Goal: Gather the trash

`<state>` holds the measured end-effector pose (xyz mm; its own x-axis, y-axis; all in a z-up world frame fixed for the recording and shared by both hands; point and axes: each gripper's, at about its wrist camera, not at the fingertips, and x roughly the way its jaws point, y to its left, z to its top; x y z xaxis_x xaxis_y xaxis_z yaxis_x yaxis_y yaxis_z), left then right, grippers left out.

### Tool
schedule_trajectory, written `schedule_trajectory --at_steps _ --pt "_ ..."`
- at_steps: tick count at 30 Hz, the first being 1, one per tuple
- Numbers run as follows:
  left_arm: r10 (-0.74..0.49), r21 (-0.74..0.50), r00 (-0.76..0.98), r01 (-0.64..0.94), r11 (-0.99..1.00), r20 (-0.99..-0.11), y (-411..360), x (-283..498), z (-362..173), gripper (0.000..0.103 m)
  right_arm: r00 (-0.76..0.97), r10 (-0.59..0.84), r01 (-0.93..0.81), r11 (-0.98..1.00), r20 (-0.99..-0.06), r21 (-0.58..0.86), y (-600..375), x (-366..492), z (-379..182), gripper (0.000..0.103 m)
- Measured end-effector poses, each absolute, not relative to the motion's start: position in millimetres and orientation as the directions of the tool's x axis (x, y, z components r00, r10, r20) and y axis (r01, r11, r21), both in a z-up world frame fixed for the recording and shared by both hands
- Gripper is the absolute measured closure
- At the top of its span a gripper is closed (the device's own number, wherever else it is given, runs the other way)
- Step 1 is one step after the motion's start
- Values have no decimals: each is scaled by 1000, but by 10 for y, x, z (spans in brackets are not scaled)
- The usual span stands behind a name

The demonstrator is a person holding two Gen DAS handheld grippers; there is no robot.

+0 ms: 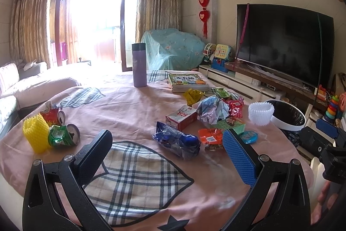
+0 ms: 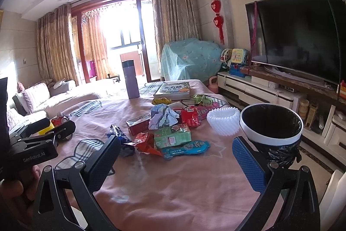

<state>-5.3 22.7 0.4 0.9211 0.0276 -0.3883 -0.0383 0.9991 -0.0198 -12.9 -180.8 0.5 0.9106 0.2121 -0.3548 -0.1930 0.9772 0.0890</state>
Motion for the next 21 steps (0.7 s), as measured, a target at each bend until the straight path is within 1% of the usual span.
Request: schedule_trajectory --at_steps 8,10,12,14,18,20,21 --pt "29 -27 918 -43 999 -396 262 -25 -11 0 904 230 -211 973 -360 91 -1783 -115 -10 0" --pt "24 -36 912 -42 998 -410 287 0 -30 0 897 251 -233 968 -365 94 -1760 -107 -27 0" --pt "14 -49 903 -39 998 -429 327 44 -56 2 883 280 -263 960 -377 97 -1726 -79 -49 1" --pt "2 -61 890 -33 998 -456 367 118 -92 9 863 311 -296 950 -399 101 -1675 -22 -85 5" --pt "-50 -114 848 -12 993 -527 464 339 -210 18 790 385 -374 919 -477 122 -1533 188 -209 24" --pt "-77 -139 820 -3 990 -567 498 484 -292 24 750 413 -406 904 -518 133 -1455 311 -297 30" --pt "-95 -155 802 3 988 -589 515 573 -345 24 730 422 -418 898 -537 139 -1417 369 -341 35"
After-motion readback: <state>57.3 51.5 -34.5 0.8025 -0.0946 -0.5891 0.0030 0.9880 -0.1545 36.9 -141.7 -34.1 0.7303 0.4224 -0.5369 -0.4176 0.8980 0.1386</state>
